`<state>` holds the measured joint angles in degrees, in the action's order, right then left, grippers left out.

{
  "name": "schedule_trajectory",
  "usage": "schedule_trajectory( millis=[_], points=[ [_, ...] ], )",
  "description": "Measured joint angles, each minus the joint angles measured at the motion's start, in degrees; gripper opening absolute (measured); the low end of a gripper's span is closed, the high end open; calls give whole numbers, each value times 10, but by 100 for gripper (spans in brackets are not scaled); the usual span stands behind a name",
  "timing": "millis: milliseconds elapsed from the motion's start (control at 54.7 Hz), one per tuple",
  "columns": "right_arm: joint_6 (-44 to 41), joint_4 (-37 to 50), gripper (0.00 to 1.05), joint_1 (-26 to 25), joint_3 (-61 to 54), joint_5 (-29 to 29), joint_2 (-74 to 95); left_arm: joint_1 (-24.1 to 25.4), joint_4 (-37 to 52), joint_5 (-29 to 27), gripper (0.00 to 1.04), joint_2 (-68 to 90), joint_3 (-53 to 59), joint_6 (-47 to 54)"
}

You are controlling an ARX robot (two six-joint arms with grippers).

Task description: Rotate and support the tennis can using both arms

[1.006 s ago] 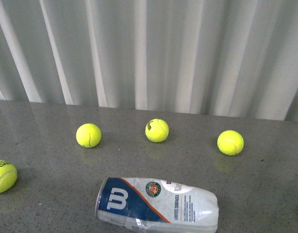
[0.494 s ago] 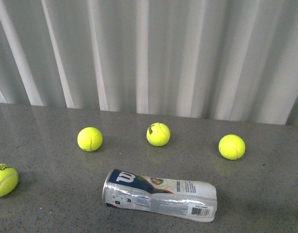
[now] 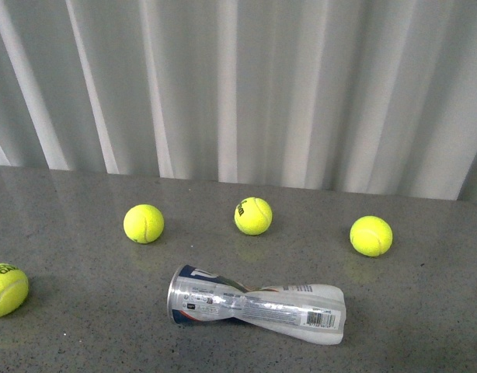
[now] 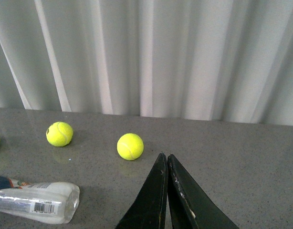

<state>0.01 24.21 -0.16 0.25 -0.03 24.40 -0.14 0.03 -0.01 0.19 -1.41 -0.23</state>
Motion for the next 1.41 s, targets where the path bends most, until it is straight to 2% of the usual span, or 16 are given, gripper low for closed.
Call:
schedule_trajectory(
  millis=[768,841,1061,1134,1409],
  points=[
    [0,-146,3,0,0,0,-150,0,0,0,98,0,0,0],
    [0,-236,3,0,0,0,-221,0,0,0,98,0,0,0],
    [0,-241,3,0,0,0,-241,0,0,0,98,0,0,0],
    [0,-242,12,0,0,0,-241,0,0,0,98,-1,0,0],
    [0,-242,58,0,0,0,-242,0,0,0,98,-1,0,0]
  ],
)
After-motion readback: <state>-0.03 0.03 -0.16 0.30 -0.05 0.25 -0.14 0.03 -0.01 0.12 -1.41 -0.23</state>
